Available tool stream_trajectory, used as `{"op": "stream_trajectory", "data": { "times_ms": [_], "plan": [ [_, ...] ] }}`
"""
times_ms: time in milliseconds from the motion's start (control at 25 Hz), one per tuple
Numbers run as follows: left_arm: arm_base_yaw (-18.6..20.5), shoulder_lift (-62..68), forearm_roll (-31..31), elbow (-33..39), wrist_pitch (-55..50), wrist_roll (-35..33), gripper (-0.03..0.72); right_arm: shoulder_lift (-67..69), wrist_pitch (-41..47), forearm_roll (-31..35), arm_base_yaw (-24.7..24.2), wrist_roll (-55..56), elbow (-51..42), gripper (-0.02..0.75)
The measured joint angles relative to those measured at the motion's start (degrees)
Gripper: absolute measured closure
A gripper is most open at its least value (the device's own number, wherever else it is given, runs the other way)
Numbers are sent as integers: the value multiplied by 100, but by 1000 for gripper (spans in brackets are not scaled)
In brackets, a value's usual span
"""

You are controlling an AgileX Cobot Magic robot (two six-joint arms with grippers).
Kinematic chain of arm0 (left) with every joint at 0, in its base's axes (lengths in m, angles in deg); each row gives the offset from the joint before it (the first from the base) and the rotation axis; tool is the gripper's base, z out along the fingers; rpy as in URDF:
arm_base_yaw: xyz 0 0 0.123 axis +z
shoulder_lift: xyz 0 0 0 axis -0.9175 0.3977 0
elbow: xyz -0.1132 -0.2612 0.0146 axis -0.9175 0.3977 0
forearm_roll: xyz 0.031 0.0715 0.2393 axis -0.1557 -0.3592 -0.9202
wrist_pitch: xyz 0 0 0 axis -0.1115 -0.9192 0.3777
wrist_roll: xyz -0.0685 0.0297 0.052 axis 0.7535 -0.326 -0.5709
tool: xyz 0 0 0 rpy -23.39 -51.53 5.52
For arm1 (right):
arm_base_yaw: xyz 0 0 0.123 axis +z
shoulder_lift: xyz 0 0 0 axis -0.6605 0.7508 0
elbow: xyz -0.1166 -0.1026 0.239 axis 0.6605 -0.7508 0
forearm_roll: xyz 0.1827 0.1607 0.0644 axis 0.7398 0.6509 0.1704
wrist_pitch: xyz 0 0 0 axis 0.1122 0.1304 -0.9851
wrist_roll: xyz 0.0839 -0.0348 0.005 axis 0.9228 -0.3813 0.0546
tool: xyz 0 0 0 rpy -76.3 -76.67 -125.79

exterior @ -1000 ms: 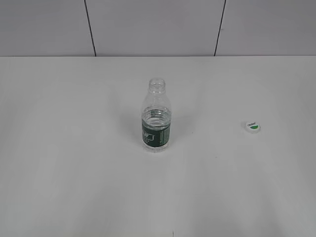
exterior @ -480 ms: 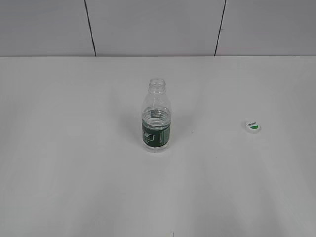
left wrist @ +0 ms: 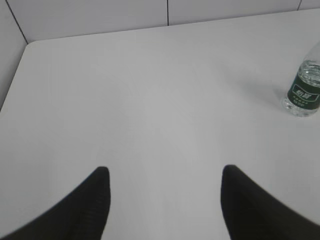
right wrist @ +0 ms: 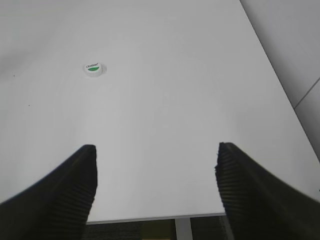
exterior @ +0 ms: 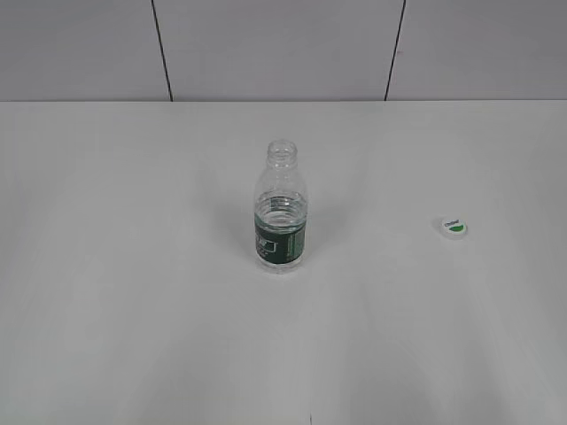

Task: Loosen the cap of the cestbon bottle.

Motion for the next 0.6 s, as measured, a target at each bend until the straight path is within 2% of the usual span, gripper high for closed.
{"op": "stream_trajectory", "data": {
  "times_ms": [600],
  "plan": [
    [0, 0, 0, 0, 0, 0, 253, 0, -6, 0, 0, -5, 0, 174]
  ]
}}
